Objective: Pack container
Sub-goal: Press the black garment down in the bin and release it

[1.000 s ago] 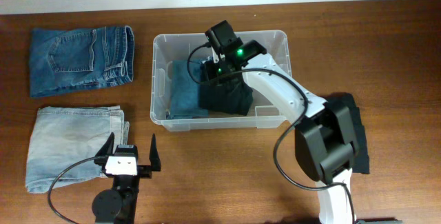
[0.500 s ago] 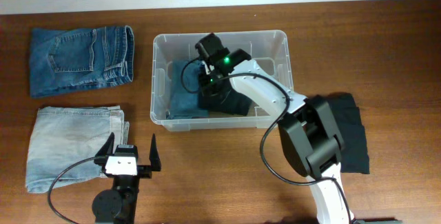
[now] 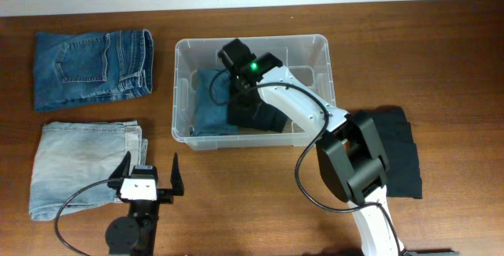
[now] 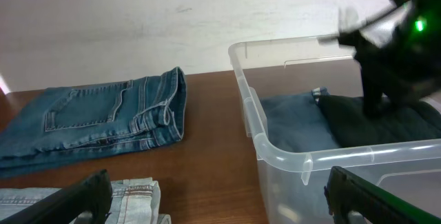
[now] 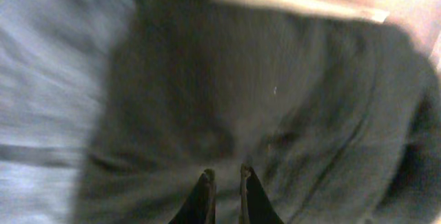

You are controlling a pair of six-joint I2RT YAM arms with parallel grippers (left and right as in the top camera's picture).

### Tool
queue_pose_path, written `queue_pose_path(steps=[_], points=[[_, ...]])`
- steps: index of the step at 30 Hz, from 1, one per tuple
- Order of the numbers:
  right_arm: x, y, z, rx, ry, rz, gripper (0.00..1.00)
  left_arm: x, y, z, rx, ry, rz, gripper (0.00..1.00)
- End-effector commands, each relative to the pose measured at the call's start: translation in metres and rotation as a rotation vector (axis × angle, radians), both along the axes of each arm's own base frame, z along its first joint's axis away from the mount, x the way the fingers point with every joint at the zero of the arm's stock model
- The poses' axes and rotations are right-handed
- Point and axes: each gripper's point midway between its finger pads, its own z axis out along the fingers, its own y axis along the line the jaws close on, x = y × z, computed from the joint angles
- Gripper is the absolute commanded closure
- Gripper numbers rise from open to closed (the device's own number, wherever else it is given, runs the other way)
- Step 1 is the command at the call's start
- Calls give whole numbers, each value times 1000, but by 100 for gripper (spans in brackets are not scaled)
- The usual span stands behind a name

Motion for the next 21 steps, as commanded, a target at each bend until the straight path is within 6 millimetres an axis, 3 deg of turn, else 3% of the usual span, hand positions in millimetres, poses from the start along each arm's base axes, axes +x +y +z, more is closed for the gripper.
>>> queue_pose_path(steps=[1, 7, 21], points=[[3, 29, 43, 83, -83, 42, 91, 0, 0, -2, 12, 1, -2, 1], [-3, 39, 35, 108, -53, 41, 90, 0, 0, -2, 12, 1, -2, 1], [-18, 38, -18, 74, 84, 30, 90, 0, 0, -2, 12, 1, -2, 1]])
